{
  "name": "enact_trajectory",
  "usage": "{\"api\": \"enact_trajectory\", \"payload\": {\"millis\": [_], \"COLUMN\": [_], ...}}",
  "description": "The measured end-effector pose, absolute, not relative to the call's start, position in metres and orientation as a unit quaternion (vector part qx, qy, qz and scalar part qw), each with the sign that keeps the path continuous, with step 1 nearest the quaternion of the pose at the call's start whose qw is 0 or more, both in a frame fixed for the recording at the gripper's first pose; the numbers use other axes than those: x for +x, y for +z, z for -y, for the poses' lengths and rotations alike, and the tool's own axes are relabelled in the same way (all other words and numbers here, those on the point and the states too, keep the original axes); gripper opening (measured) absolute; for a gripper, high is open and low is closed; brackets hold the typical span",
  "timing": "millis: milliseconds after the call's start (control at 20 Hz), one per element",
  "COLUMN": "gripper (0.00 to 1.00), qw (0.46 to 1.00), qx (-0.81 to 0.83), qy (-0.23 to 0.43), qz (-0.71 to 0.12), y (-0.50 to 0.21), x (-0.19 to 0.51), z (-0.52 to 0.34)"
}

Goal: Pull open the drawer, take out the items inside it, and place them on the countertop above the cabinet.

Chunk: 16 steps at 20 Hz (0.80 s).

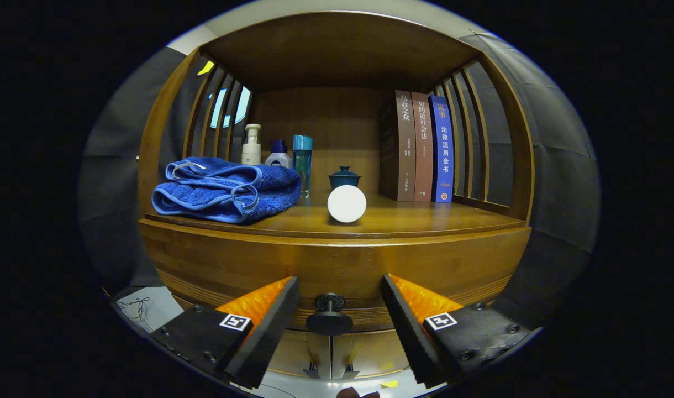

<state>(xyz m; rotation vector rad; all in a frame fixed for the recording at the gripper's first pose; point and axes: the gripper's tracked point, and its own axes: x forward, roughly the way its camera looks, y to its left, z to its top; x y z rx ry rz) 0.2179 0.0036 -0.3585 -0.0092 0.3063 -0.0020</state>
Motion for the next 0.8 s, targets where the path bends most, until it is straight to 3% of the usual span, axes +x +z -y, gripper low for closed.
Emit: {"api": "enact_trajectory", "payload": {"millis": [250, 800], "gripper": [0.99, 0.99], "qw": [0.989, 0.997], "qx": [0.000, 0.004], "qy": [0.001, 0.006], "qz": [-0.147, -0.071], "y": [-0.332, -0.186], "x": [0.195, 0.084], "z": [-0.002, -0.011]}}
